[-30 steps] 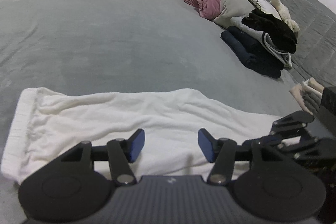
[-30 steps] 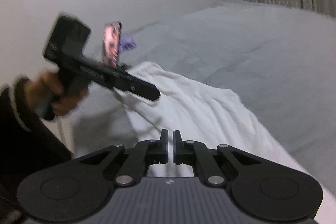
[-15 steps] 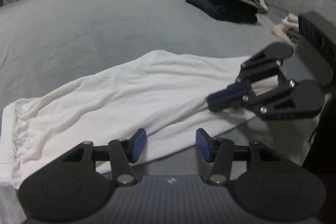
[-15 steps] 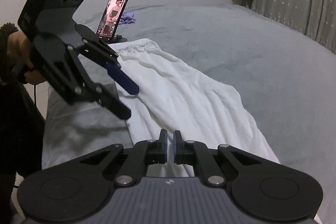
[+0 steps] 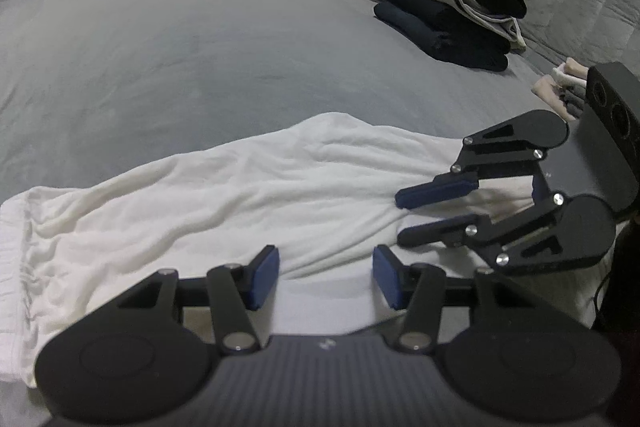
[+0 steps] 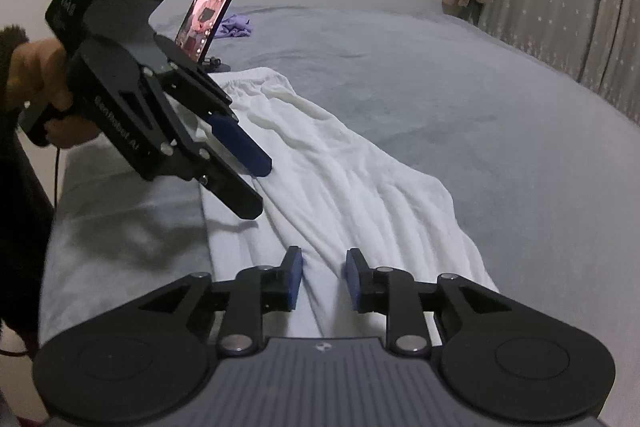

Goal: Fold clothes

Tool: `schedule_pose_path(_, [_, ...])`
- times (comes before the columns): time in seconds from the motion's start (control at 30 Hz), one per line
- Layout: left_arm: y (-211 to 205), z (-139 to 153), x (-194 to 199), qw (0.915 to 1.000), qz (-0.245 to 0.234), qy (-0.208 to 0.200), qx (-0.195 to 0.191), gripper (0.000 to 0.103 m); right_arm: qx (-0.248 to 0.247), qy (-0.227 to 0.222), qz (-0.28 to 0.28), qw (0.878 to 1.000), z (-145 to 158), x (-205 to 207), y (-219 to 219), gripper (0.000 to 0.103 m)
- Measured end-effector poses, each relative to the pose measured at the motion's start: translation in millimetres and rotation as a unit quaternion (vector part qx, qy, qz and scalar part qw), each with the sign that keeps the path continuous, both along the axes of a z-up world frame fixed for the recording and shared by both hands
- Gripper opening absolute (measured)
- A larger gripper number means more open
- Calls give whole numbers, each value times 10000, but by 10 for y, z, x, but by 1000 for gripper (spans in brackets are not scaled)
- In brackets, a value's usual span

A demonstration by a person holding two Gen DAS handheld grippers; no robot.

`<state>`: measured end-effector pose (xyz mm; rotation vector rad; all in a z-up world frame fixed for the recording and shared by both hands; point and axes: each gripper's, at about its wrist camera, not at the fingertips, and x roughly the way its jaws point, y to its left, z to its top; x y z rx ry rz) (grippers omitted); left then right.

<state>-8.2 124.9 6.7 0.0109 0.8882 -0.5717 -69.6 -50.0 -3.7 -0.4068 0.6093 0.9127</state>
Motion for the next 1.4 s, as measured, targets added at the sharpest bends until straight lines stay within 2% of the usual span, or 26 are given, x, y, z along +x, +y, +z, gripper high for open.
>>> schedule_pose_path(0.5, [31, -42, 47, 9999, 52, 26, -97, 51, 584, 639, -43, 9962, 72, 127, -177, 23])
schedule_pose_path(0.57, [34, -48, 50, 9999, 51, 27, -99, 51, 627, 701, -45, 9956, 81, 132, -221, 21])
schedule_pose_path(0.8, [42, -15, 41, 9999, 78, 44, -99, 51, 773, 786, -174, 9938, 96, 164, -286, 3])
schedule_pose_path(1.0, [240, 128, 1, 9988, 345, -59, -338, 52, 1105, 783, -45, 9908, 288, 62, -373, 1])
schedule_pose_path(1.1, [339, 182, -11, 9978, 493, -67, -437, 52, 1040, 643, 0, 9925, 337, -27, -373, 1])
schedule_pose_path(1.17, [342, 197, -27, 9981, 537, -68, -304, 52, 935, 539, -10, 9942, 332, -60, -357, 1])
schedule_pose_path(1.23, [310, 204, -64, 9988, 454, -135, -90, 52, 467, 199, -94, 9987, 260, -129, -299, 1])
schedule_pose_path(1.3, [218, 196, -142, 9988, 198, -293, 333, 50, 129, -21, -22, 9999, 199, -188, -248, 1])
schedule_pose_path(1.4, [118, 123, -198, 9964, -96, -373, 750, 47, 16, -181, 90, 9998, 185, -233, -206, 2])
